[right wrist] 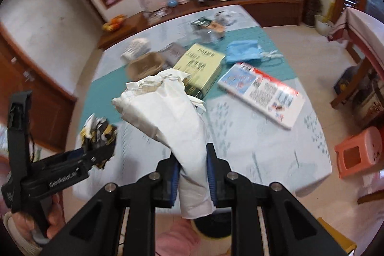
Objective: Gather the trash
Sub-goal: 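Carry wrapper and tissue down over the black bin and open both tools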
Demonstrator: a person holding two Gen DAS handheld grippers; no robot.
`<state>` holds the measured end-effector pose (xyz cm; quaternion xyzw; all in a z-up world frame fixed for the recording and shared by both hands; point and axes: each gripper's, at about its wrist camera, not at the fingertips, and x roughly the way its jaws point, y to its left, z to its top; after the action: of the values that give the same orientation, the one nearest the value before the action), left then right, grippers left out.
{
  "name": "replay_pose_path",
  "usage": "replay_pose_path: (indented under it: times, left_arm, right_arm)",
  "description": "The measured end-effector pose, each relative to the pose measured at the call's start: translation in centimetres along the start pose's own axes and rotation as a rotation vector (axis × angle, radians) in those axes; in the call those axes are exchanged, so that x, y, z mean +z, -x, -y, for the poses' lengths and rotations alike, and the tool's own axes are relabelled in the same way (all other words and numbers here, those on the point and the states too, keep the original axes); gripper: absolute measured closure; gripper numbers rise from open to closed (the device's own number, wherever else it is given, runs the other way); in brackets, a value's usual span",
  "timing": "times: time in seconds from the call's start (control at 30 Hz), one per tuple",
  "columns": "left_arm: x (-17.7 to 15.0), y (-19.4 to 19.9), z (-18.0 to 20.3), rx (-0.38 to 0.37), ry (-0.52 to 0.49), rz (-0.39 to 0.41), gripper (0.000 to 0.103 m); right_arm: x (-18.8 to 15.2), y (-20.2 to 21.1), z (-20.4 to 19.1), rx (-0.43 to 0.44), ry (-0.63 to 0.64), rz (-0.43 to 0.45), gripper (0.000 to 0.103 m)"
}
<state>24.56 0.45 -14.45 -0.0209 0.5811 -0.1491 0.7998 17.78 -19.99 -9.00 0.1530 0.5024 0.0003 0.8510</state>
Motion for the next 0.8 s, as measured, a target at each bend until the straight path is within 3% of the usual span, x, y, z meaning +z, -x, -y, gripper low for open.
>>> replay_pose_path:
  times: [0.23, 0.47, 0.63, 0.8]
  left_arm:
    - [-10.6, 3.0, 3.0, 0.033, 0.074, 0.005, 0.059]
    - [-18.7, 2.1, 5.4, 0.087, 0.018, -0.085, 0.059]
    - [-22.2, -2.6, 5.3, 0.091, -0.017, -0.176, 0.058]
    - [-24.2, -9.5, 4.2, 0.064, -0.019, -0.251, 0.058]
  right_arm:
    - [-7.6, 3.6, 1.1, 0.093, 0.14, -0.082, 0.083]
    - [-15.1, 2.1, 4.2, 0.154, 0.123, -0.228, 0.083]
    - [-19.9, -1.3, 6.3, 0.167, 0.023, -0.313, 0.083]
    - [-23.9, -6.5, 9.1, 0.123, -0.119, -0.386, 0.083]
